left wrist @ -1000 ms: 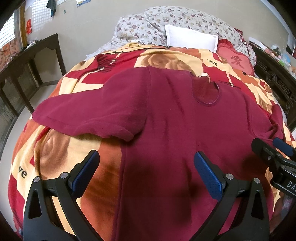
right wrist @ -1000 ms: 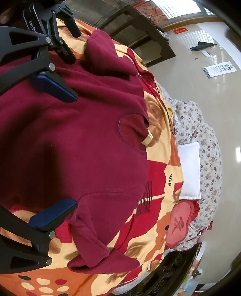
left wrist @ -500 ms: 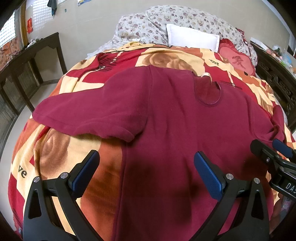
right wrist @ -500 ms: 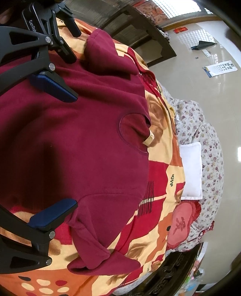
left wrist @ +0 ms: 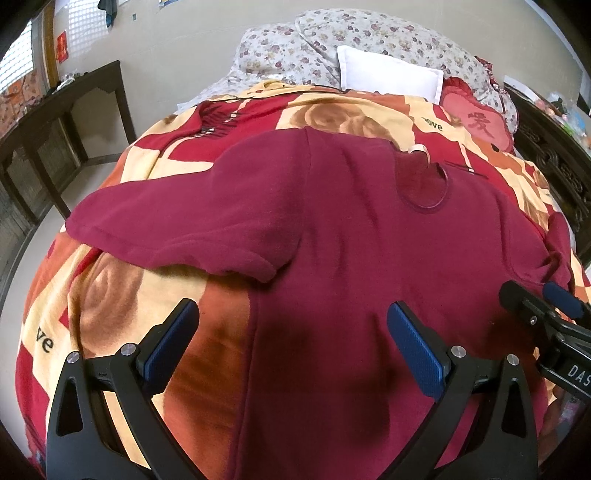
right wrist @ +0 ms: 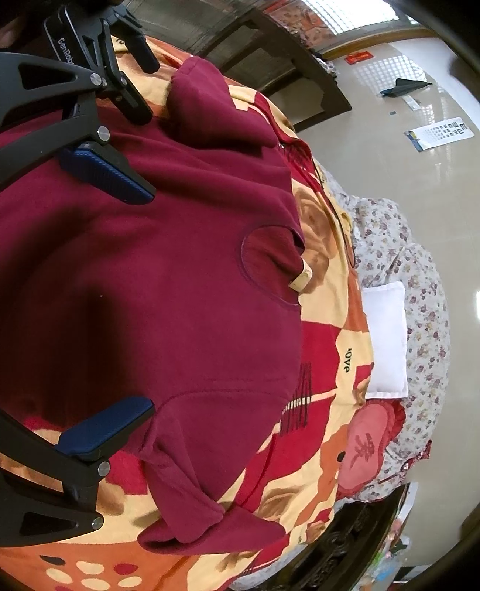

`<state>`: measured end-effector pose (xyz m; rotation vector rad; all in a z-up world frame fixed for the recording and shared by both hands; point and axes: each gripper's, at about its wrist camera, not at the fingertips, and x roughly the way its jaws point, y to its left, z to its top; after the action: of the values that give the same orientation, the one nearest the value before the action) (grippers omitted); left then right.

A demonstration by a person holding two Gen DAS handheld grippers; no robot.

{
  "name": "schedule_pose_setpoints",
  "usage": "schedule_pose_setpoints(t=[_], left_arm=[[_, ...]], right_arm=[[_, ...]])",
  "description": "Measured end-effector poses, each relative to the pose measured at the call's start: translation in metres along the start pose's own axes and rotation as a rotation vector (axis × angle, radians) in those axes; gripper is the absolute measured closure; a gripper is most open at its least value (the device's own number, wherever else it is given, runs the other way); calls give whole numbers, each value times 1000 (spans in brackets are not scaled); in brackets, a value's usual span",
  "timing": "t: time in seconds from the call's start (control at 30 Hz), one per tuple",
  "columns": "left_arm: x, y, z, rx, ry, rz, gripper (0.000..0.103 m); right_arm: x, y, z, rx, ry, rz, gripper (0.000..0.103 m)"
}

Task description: Fold small clothes

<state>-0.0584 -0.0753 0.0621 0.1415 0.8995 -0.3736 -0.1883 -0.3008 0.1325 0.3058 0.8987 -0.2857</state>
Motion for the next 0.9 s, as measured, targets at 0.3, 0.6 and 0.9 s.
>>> schedule_pose_setpoints(t=[0.3,0.6,0.9], left_arm=[[-1,31,5,-62,1,-42,1],[8,168,30,-370,-28,20,2],[68,274,38,-748,60,15,24]], right_arm=[[6,9,-1,-18,23,20,0],[7,17,3,-4,45,76,0],[18,32,6,-33,95,89,0]])
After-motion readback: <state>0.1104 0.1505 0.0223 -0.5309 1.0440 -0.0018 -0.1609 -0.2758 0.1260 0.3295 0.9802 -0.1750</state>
